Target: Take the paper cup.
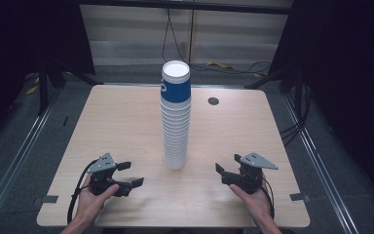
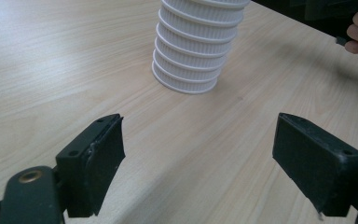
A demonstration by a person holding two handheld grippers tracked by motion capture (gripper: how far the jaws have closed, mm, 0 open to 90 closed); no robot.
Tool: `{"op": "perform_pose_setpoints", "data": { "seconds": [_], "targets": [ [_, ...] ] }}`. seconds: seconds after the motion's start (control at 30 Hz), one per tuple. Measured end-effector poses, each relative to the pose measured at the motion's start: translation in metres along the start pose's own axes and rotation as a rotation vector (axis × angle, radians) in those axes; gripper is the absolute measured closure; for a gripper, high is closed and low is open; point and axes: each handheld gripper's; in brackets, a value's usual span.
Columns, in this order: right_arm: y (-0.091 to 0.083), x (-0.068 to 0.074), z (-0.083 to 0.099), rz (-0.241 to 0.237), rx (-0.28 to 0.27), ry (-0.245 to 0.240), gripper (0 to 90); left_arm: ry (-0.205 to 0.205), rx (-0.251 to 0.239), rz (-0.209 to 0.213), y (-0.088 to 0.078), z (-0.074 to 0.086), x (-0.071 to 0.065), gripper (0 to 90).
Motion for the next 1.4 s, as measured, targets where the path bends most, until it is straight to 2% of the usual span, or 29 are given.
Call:
{"op": "perform_pose_setpoints", "data": {
  "seconds": [0.1,0.37,0.47,0.53,0.67,0.77,0.8,0.83,1.0,1.03,1.3,1.4],
  "targets": [
    [0.000,0.001,0.000,-0.001,0.002,-0.012,19.2,0.005,0.005,-0.005,0.000,0.000,0.001,16.4],
    [-0.001,0.002,-0.003,-0.079,0.011,-0.036,19.9,0.012,0.014,-0.006,0.003,-0.002,0.000,16.4],
    [-0.002,0.003,-0.005,-0.093,0.003,-0.037,19.7,0.002,0.018,-0.003,0.004,-0.001,0.001,16.4],
    [-0.003,0.004,-0.008,-0.119,-0.005,-0.028,19.7,0.005,0.025,-0.006,0.004,0.000,0.001,16.4],
    [-0.007,0.010,-0.015,-0.158,0.010,-0.035,19.7,0.013,0.031,0.000,0.003,0.000,-0.001,17.4],
    [-0.009,0.012,-0.018,-0.181,0.015,-0.020,20.0,0.014,0.036,-0.001,0.002,0.000,-0.003,17.5],
    [-0.008,0.016,-0.019,-0.212,0.044,-0.029,20.0,0.017,0.035,0.007,0.002,0.001,-0.004,17.5],
    [-0.009,0.018,-0.020,-0.217,0.050,-0.033,20.0,0.017,0.035,0.007,0.002,0.001,-0.004,17.5],
    [-0.011,0.025,-0.030,-0.244,0.045,-0.068,25.9,0.019,0.031,0.010,0.001,0.001,-0.005,17.5],
    [-0.012,0.027,-0.037,-0.261,0.052,-0.081,26.9,0.015,0.032,0.009,0.001,0.001,-0.005,17.4],
    [-0.013,0.028,-0.058,-0.266,0.016,-0.092,24.7,0.015,0.046,0.017,0.002,0.001,-0.008,17.5],
    [-0.011,0.026,-0.066,-0.286,0.009,-0.088,25.9,0.017,0.054,0.027,0.003,0.001,-0.007,17.5]
  ]
}}
Point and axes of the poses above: each handheld gripper's, and its own axes: y roughly forward along the jaws, z roughly out of its underside, x roughly to its left, and after that the axes turned 2 degrees about x, right-handed
